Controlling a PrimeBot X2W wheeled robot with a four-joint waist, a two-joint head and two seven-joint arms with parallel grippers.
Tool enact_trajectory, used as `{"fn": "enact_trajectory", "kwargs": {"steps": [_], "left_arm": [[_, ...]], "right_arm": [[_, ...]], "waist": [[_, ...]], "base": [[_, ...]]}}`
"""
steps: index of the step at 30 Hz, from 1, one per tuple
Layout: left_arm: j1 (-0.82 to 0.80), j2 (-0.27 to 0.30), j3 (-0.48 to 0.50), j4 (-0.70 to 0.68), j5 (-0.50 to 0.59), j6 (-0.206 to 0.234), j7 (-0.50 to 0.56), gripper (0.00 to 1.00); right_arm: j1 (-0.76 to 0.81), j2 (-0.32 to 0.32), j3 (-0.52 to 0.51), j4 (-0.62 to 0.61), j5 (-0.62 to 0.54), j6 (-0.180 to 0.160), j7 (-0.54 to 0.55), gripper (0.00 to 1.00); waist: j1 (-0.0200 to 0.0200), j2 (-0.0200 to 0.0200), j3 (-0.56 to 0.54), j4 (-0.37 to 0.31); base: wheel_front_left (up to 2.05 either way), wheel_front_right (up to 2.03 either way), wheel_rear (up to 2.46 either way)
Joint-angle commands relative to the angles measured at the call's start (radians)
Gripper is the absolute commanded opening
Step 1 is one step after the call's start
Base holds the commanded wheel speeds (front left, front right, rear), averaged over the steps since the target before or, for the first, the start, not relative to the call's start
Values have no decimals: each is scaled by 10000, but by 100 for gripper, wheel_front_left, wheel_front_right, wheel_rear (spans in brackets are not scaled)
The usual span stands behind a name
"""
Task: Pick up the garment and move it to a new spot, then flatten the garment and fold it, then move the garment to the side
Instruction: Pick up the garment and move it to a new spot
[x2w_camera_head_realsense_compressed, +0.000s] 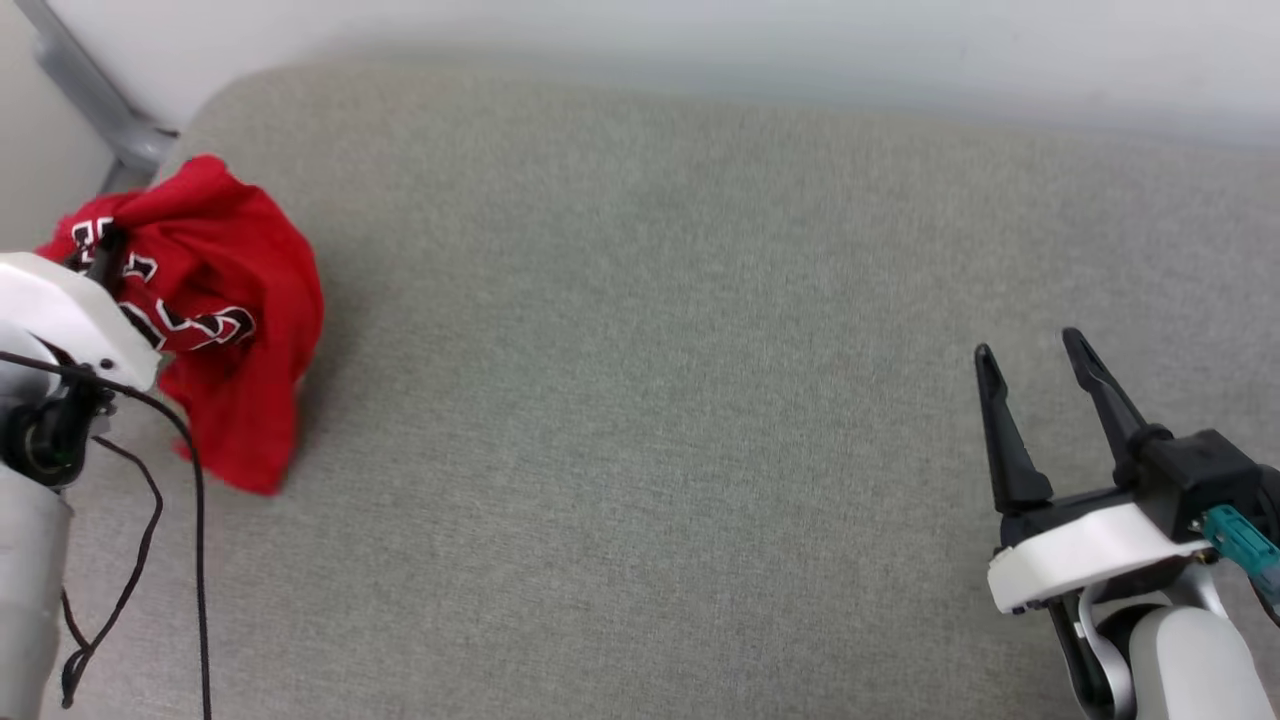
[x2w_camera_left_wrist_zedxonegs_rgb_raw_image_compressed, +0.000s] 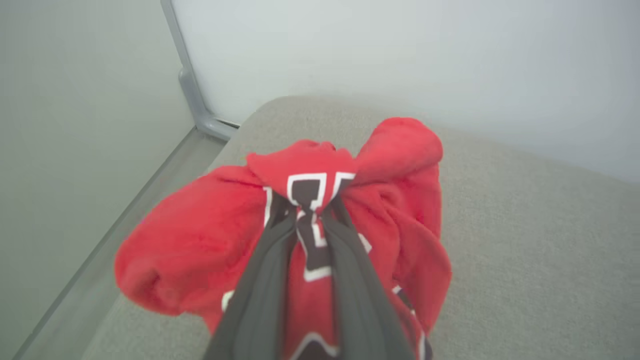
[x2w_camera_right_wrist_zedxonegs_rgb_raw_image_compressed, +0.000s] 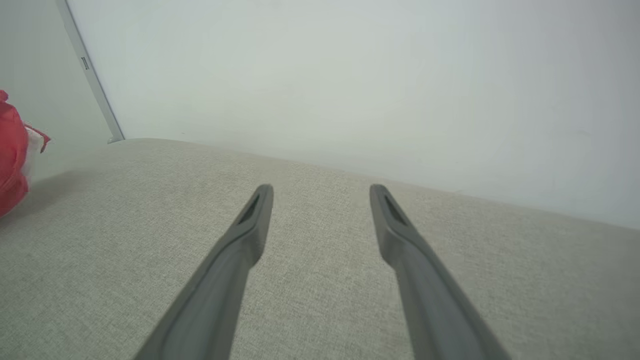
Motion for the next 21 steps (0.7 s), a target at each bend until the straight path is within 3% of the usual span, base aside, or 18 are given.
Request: {"fn": "enact_trajectory", "kwargs": {"steps": [1,7,10,21], "left_arm": [[-62,-46,-43,-56,105,-50,-248,0],[60,-301,-416,-420,760,84,-1698,0],[163,-516,-560,-913,968,230,-2284,0],[1005,-1123,-1392,-3025,1352,359,-2376,0]], "right_arm": [[119,5,-60,10,67,-3,-56,100],[485,5,-298,101,254,-3,-28,100],[704,5,-303,16,356,-3,35,100],[1166,8,-599,-217,622,-3,142,100]], "waist": [[1,0,-387,53],[1,0,-1089,-297],[1,0,-1385,-798],[1,0,-1415,-2322]], "base": [[0,0,0],[0,0,0],[0,0,0],[0,0,0]]}}
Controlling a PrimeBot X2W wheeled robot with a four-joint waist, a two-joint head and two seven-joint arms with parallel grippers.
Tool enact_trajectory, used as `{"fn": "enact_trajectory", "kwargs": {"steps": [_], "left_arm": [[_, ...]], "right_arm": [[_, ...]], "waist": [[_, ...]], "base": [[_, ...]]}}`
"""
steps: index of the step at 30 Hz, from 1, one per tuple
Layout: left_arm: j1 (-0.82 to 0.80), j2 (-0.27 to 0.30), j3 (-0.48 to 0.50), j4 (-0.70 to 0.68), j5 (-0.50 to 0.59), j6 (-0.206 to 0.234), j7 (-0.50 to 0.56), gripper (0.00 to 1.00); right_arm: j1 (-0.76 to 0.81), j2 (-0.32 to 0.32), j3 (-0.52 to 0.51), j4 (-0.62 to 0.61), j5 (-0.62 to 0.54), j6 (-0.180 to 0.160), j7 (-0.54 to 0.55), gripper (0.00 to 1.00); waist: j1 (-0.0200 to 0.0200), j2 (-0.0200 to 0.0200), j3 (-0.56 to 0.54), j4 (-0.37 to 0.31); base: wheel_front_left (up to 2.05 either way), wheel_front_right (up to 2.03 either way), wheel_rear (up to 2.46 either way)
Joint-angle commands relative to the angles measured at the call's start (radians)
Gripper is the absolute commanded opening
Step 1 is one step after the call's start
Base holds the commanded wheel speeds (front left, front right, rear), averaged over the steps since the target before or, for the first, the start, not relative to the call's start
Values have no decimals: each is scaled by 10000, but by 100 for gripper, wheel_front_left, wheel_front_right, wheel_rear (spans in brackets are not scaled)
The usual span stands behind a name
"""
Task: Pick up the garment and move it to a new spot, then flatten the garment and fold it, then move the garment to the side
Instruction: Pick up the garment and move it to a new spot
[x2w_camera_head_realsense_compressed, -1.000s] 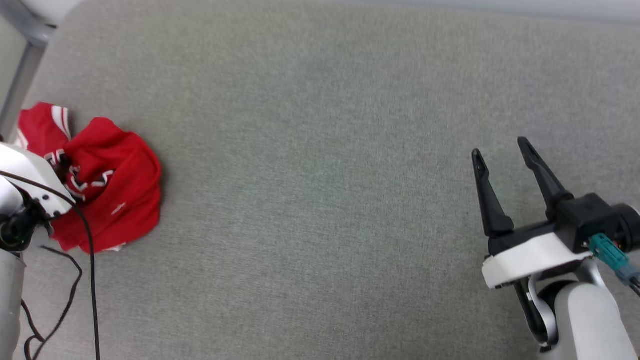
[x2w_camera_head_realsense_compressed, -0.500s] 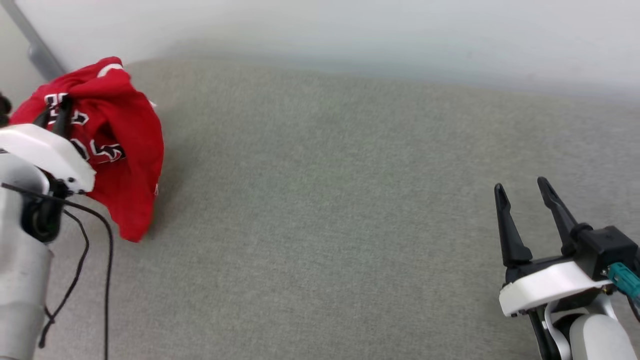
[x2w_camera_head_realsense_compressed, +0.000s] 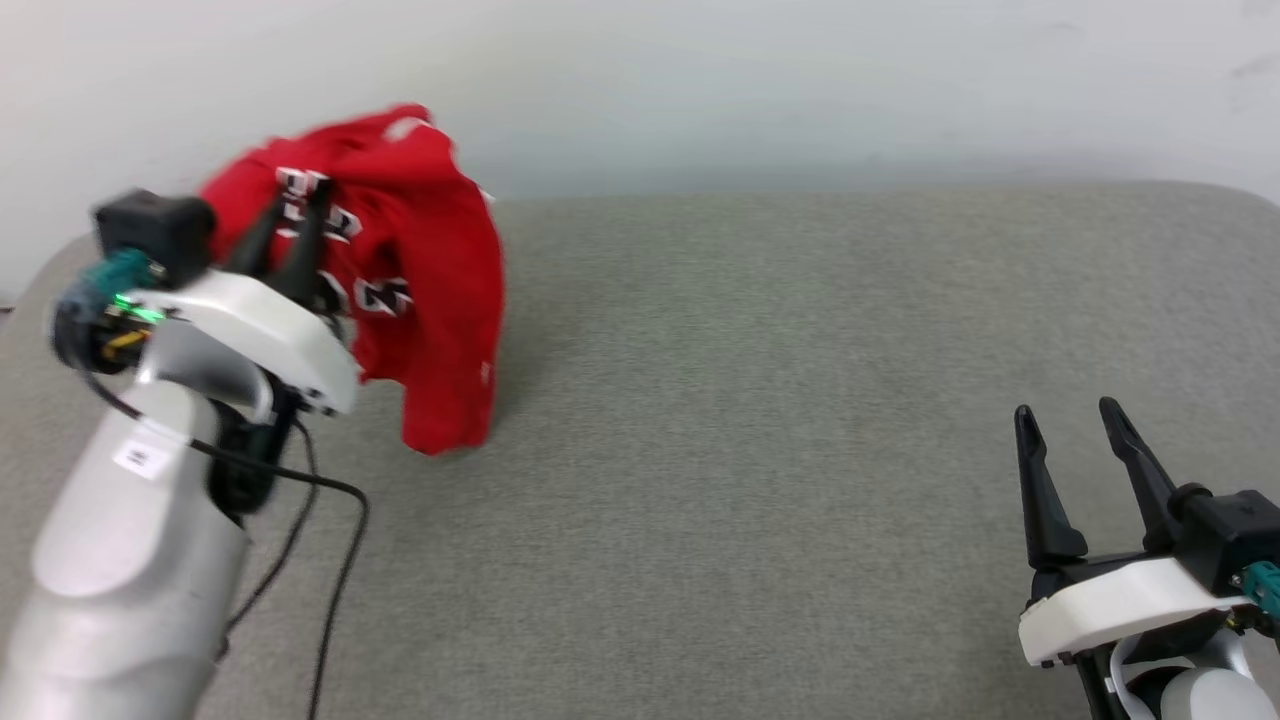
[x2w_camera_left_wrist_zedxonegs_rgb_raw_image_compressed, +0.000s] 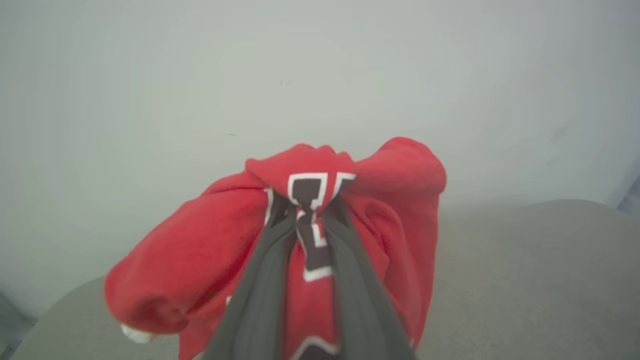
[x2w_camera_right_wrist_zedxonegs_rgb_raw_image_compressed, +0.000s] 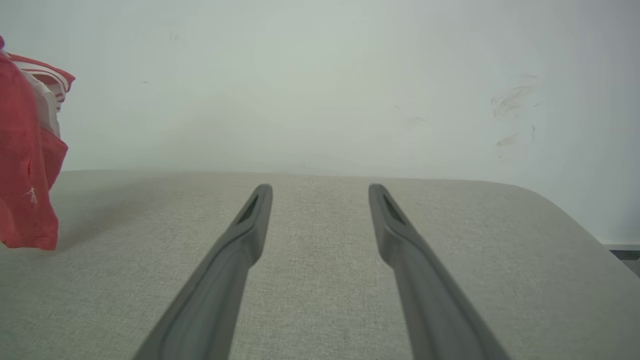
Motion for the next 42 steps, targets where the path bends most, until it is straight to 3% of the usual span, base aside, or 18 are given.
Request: {"fn": "enact_trajectory", "kwargs": {"steps": [1,7,14,23,24,25,26,33,42], "left_arm": [[299,-131,-170,-231,72,27,89,0],[1129,-963,-1340,-1108,179,-109,690,0],[1903,-1872,-3169,-912,354,-370,1228,0],[2165,-2318,-5126,-173,585,-468,1326,0],[2161,-2355,-5245,-125,540,-471,1267,31],[2098,-2367,-5352,-112,599,-474,1144,72],[2045,-2378,-5396,-94,631,-476,1001,100],[2088,-2569,-5191,-215,496,-314,-150,100],[2823,-2581,-3983,-952,240,753,-1499,100]], "right_arm": [[114,12,26,-66,66,-3,-11,100],[-23,12,64,37,243,-3,-135,100],[-328,9,271,138,410,-3,-348,100],[-527,10,232,359,376,-3,-536,100],[-546,10,223,385,362,-3,-534,100],[-559,10,213,404,349,-3,-538,100],[-544,9,199,419,334,-3,-532,100],[-271,9,210,453,299,-3,-356,100],[220,10,222,378,161,-3,42,100]], "waist": [[2,0,72,-502],[2,0,408,-1222],[2,0,995,-1748],[2,0,1262,-1771],[2,0,1236,-1733],[2,0,1195,-1684],[2,0,1138,-1629],[2,0,460,-1142],[2,0,-485,-485]], "base": [[0,0,0],[0,0,0],[0,0,0],[0,0,0],[0,0,0],[0,0,0],[0,0,0],[0,0,0],[0,0,0]]}}
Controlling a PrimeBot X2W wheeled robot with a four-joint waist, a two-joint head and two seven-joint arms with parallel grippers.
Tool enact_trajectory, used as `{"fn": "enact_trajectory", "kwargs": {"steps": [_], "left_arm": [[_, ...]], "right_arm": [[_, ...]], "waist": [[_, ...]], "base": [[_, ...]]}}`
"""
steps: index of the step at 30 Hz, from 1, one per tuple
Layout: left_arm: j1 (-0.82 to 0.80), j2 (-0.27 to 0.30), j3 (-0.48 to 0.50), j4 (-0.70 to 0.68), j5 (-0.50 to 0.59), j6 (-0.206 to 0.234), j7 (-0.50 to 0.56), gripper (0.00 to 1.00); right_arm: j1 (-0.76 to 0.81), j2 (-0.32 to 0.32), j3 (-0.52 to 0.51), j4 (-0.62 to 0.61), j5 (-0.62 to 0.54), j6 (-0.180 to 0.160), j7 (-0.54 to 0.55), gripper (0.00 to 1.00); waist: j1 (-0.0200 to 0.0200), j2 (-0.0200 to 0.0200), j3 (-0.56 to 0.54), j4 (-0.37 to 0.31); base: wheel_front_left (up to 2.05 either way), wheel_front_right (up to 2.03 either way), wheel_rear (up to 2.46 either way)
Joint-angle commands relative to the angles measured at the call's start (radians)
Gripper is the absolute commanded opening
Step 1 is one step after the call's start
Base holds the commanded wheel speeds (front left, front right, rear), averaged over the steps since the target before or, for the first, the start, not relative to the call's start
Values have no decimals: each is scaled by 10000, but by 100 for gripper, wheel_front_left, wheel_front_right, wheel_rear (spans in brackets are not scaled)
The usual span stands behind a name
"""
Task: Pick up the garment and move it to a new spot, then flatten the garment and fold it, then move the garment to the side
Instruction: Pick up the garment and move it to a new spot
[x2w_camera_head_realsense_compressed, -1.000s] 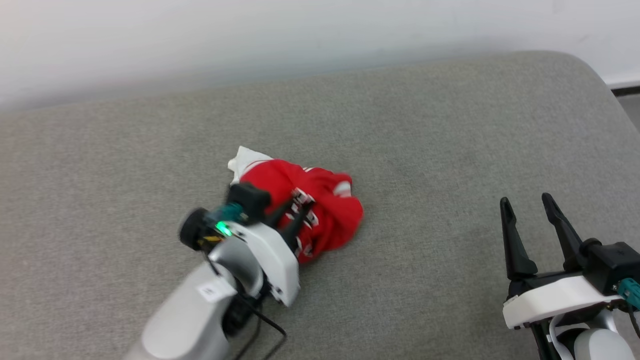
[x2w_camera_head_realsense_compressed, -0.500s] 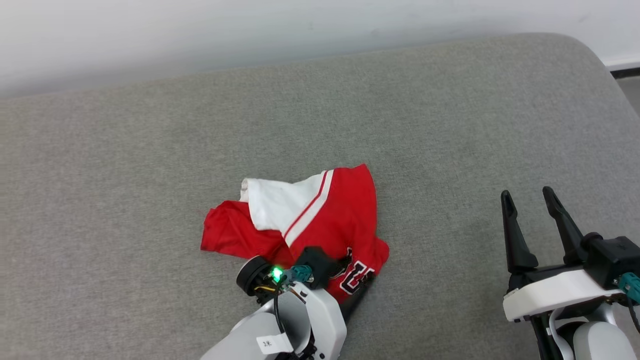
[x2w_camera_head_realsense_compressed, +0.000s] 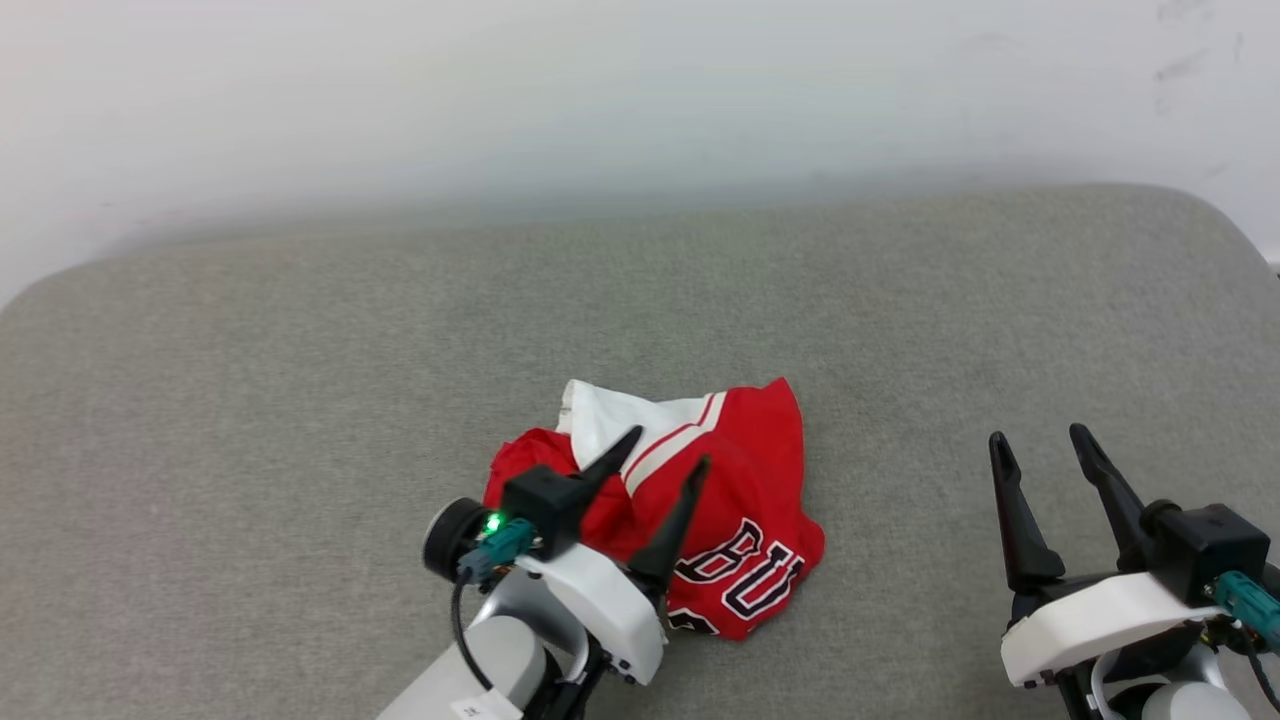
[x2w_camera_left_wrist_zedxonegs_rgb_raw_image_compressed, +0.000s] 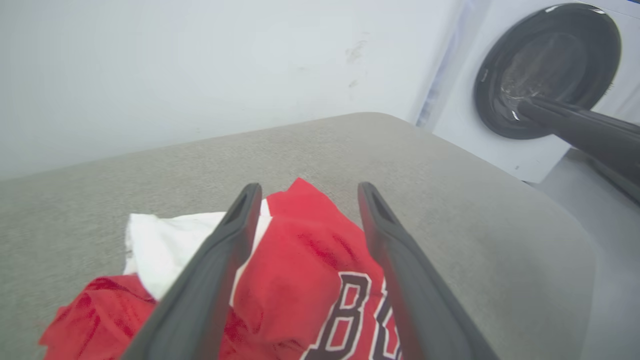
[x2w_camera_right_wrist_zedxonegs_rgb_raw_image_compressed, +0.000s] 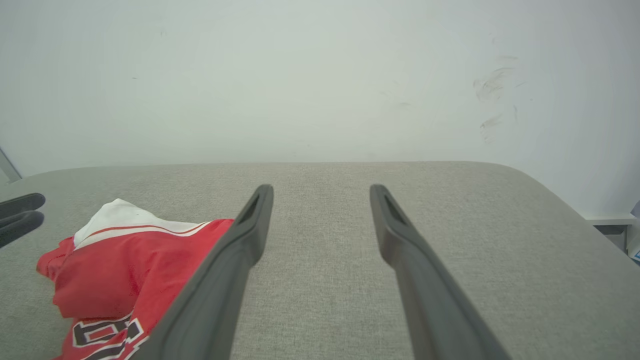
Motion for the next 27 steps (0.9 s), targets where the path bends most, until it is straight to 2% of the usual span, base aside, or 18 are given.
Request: {"fn": "enact_trajectory", "kwargs": {"steps": [1,8,12,20,27], "left_arm": [[267,70,288,-151,29,244,-133,100],[1198,230,1944,-1162,532,1066,-210,100],[1723,444,2916,-1535,859,1300,-214,100],[2790,867,4196,-1780,1395,1434,-217,100],[3390,915,4562,-1793,1598,1356,-218,100]], "right_arm": [[178,5,-5,-58,-72,-3,86,100],[486,5,118,-277,11,-3,307,100],[597,5,167,-340,127,-3,411,100],[848,5,191,-467,159,-3,573,100],[1002,5,219,-586,90,-3,676,100]], "waist": [[0,0,-342,304],[0,0,-649,621],[0,0,-711,708],[0,0,-880,766],[0,0,-1042,739]], "base": [[0,0,0],[0,0,0],[0,0,0],[0,0,0],[0,0,0]]}}
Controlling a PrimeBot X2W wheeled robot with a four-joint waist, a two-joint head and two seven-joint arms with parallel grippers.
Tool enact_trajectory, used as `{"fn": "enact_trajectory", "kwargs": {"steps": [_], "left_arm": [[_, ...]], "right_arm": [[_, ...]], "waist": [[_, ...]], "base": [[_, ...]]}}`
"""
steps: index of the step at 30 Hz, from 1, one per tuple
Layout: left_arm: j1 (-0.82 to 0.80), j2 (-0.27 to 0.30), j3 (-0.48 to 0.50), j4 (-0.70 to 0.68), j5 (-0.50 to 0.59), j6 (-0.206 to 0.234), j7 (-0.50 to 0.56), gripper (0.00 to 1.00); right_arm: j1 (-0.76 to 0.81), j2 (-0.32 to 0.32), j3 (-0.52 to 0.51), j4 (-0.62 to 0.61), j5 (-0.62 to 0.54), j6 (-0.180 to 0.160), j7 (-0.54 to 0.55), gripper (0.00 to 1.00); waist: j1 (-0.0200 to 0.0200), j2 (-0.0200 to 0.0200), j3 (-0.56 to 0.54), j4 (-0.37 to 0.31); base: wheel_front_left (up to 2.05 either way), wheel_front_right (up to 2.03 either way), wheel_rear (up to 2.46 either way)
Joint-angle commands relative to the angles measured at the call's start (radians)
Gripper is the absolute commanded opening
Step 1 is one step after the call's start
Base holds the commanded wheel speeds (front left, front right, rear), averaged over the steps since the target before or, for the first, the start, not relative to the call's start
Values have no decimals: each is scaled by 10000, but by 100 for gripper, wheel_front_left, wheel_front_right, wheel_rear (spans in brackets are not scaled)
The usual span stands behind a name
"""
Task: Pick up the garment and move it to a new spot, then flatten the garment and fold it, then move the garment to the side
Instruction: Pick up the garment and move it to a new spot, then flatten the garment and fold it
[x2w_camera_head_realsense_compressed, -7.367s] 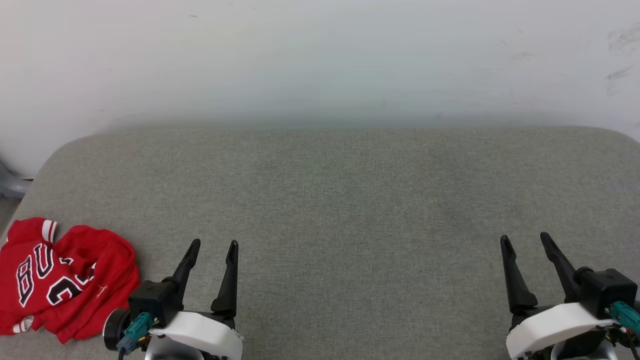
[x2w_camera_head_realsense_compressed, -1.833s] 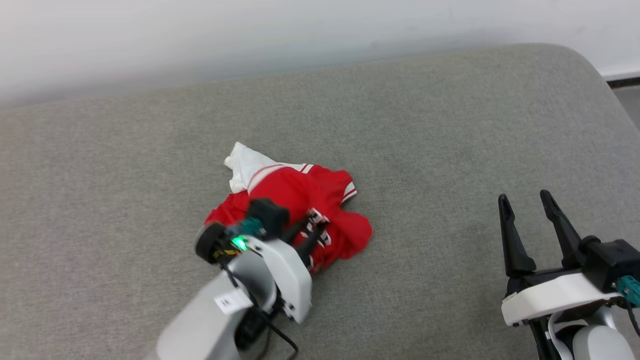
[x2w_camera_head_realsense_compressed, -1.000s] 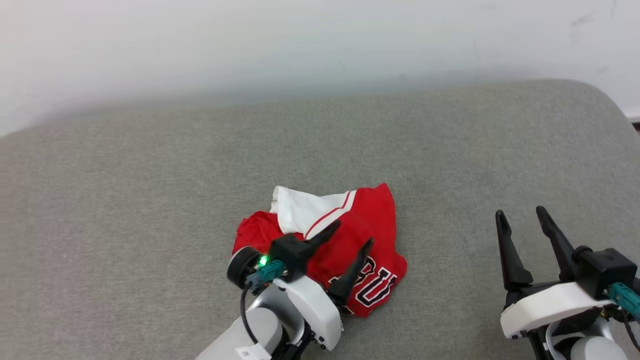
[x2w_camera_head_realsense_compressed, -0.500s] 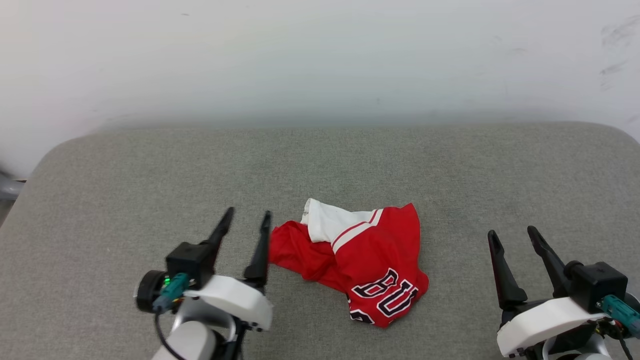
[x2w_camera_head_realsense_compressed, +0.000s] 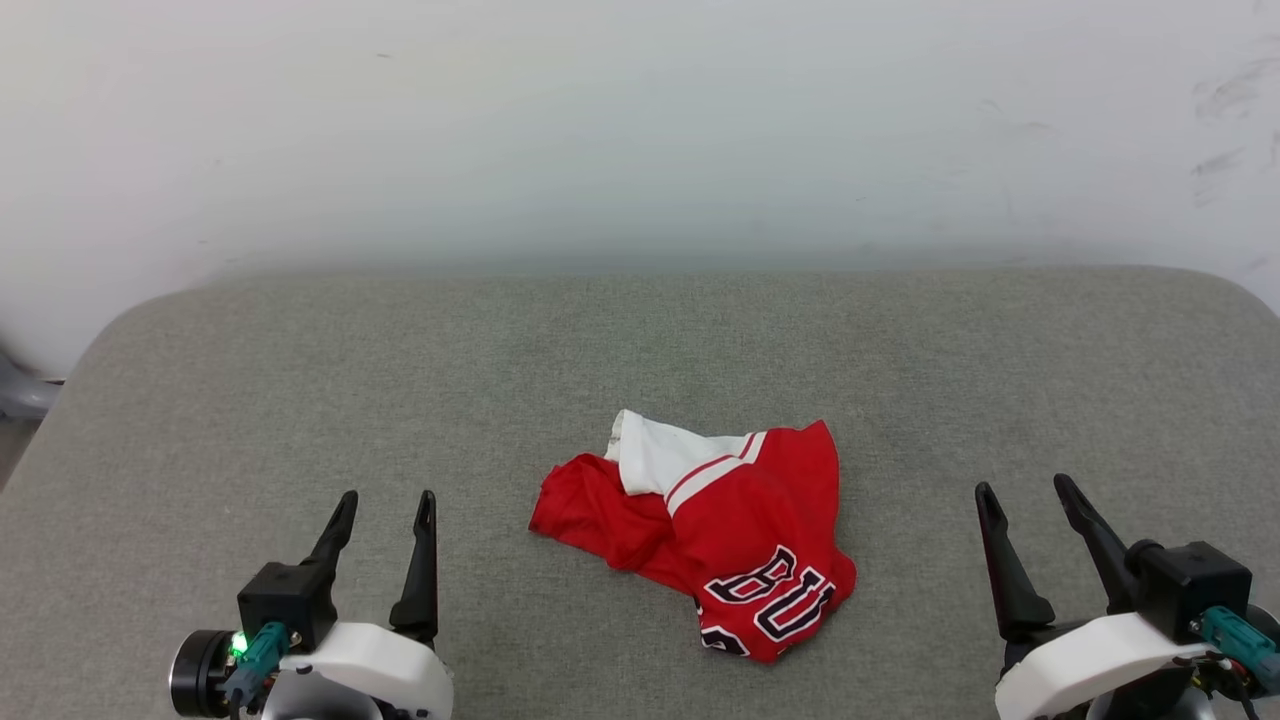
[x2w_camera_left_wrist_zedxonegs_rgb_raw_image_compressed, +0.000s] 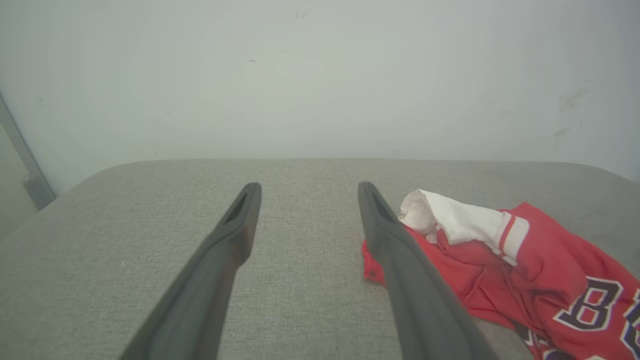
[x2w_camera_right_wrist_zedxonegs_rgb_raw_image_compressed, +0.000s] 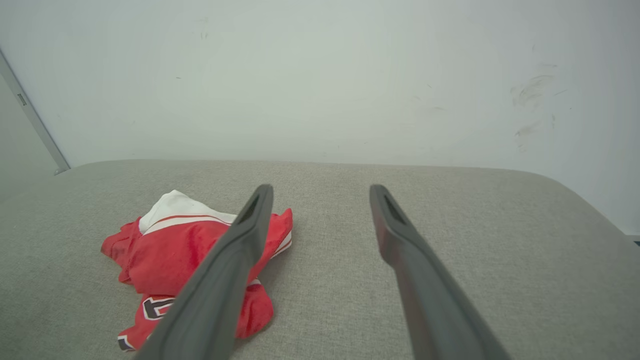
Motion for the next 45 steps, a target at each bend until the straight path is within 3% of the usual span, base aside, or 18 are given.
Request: {"fn": "enact_trajectory", "kwargs": {"steps": [1,15,20,28,31,32,44,45], "left_arm": [[128,-17,46,-31,80,-31,-66,100],[-78,-186,230,274,298,-325,-67,100],[-618,-220,123,515,118,-648,168,100],[-2515,-475,-527,1160,-292,-1554,1936,100],[-3289,-609,-826,1611,-574,-1921,2877,100],[-4011,-743,-1074,2119,-891,-2176,3703,100],[-5470,-657,-2730,4090,-1740,-2499,5818,100],[-5511,-634,-3007,4035,-1844,-2503,5900,74]], "right_arm": [[140,5,15,-64,-44,-3,29,100],[125,5,40,-159,-38,-3,146,100],[-19,5,51,-202,-247,-3,186,100],[-326,7,213,-273,-337,-3,184,100],[-484,5,258,-269,-303,-3,103,100],[-719,7,319,-206,-293,-3,9,100],[-1220,5,305,298,-47,-3,-448,100],[-1256,7,280,337,-36,-3,-458,100]], "waist": [[1,0,-23,3],[1,0,-6,-31],[1,0,160,-103],[1,0,742,-519],[1,0,1075,-735],[1,0,1453,-976],[1,0,2320,-1541],[1,0,2351,-1536]], "base": [[0,0,0],[0,0,0],[0,0,0],[0,0,0],[0,0,0],[0,0,0],[0,0,0],[0,0,0]]}}
